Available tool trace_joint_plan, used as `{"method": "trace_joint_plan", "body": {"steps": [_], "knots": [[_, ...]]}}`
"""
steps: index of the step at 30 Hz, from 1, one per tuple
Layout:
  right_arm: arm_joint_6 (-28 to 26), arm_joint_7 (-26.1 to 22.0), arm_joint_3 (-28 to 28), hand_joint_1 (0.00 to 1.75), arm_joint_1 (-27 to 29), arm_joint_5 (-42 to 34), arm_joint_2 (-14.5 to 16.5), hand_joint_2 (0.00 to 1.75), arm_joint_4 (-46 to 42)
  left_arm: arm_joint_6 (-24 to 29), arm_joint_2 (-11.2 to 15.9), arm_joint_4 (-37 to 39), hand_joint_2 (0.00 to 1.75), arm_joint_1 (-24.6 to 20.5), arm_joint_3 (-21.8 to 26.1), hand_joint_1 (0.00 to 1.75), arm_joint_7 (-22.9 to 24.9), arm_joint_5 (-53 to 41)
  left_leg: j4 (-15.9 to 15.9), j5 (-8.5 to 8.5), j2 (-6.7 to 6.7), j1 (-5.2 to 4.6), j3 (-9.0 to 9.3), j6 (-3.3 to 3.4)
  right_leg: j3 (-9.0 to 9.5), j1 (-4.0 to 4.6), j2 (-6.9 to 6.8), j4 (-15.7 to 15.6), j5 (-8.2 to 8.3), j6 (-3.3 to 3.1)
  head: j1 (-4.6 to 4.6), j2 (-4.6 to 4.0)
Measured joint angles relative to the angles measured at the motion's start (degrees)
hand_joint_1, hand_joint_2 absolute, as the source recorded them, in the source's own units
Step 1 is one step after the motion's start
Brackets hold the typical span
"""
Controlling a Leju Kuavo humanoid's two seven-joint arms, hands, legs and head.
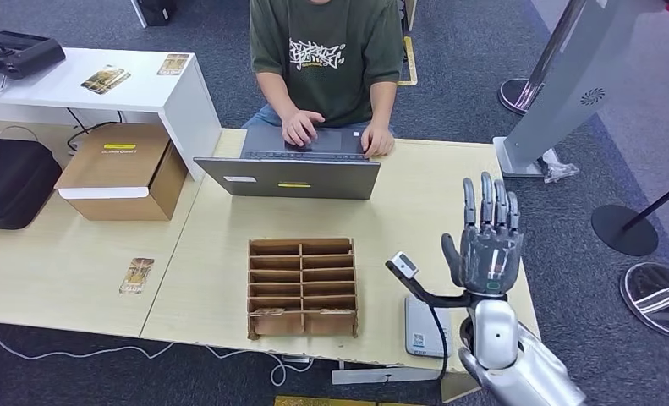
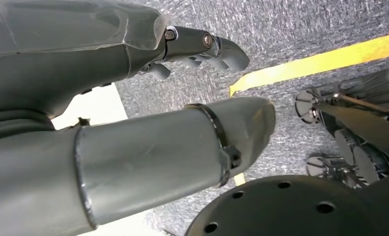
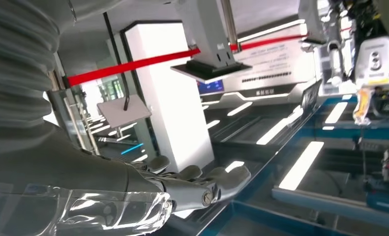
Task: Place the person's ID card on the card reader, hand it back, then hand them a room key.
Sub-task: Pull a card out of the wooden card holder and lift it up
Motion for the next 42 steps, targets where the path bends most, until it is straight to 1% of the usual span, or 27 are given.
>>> {"method": "trace_joint_plan", "body": {"steps": [4,9,13,18,27,32,37,42], "knots": [[3.3,0.0,0.5,0.00,6.2,0.0,-1.5,1.75,-8.2,-0.1,-0.4,-0.5,0.00,0.1,0.5,0.00,-0.2,0.1,0.0,-0.03,-0.01,0.00,0.00,-0.04,-0.01,0.00,0.00,0.0,-0.04,-0.04,-0.01,0.00],[6.6,0.0,0.5,0.00,11.4,0.0,-2.7,1.75,-16.1,-0.2,-1.1,-1.4,0.00,0.3,1.3,0.00,-0.6,0.2,0.0,-0.03,0.01,0.01,0.02,-0.04,0.00,0.01,0.01,0.0,-0.05,-0.06,-0.02,0.00],[9.8,0.0,-0.1,0.00,15.4,0.0,-2.9,1.75,-21.3,-0.6,-1.7,-2.2,0.00,0.4,1.7,0.00,-0.8,0.1,0.0,-0.04,0.00,0.01,0.02,-0.04,0.01,0.00,0.00,0.0,-0.05,-0.06,0.00,0.00],[11.6,0.0,-0.8,0.00,19.0,0.0,-2.7,1.75,-25.3,-0.7,-2.4,-3.2,0.00,0.4,1.8,0.00,-0.7,1.5,0.0,-0.04,0.01,0.01,0.02,-0.04,0.02,0.00,0.01,0.0,-0.05,-0.06,-0.01,0.00],[13.9,0.0,-0.1,0.00,20.3,0.0,-2.2,1.75,-28.4,-1.5,-3.5,-4.6,0.00,0.4,2.1,0.00,-0.7,1.6,0.0,-0.03,0.02,0.01,0.03,-0.04,0.02,0.00,0.02,0.0,-0.05,-0.06,-0.01,0.00],[18.2,0.0,3.9,0.00,19.2,0.0,-1.7,1.75,-28.9,-1.3,-3.6,-4.7,0.00,0.3,2.5,0.00,-0.7,0.8,0.0,-0.03,0.02,0.02,0.04,-0.04,0.02,0.01,0.01,0.0,-0.05,-0.06,-0.01,0.00],[19.9,-2.0,6.7,0.00,19.2,0.0,0.9,1.75,-28.8,-1.1,-3.7,-4.7,0.00,0.2,3.0,0.00,-0.7,0.4,0.0,-0.03,0.03,0.02,0.04,-0.04,0.02,0.01,0.03,0.0,-0.08,-0.10,-0.01,0.00],[21.5,-6.8,7.5,0.00,19.3,0.0,3.8,1.75,-28.4,-0.6,-3.7,-4.7,0.00,-0.1,3.1,0.00,-0.7,-0.5,0.0,-0.03,0.03,0.02,0.05,-0.04,0.01,0.01,0.02,0.0,-0.09,-0.12,-0.01,0.00]]}}
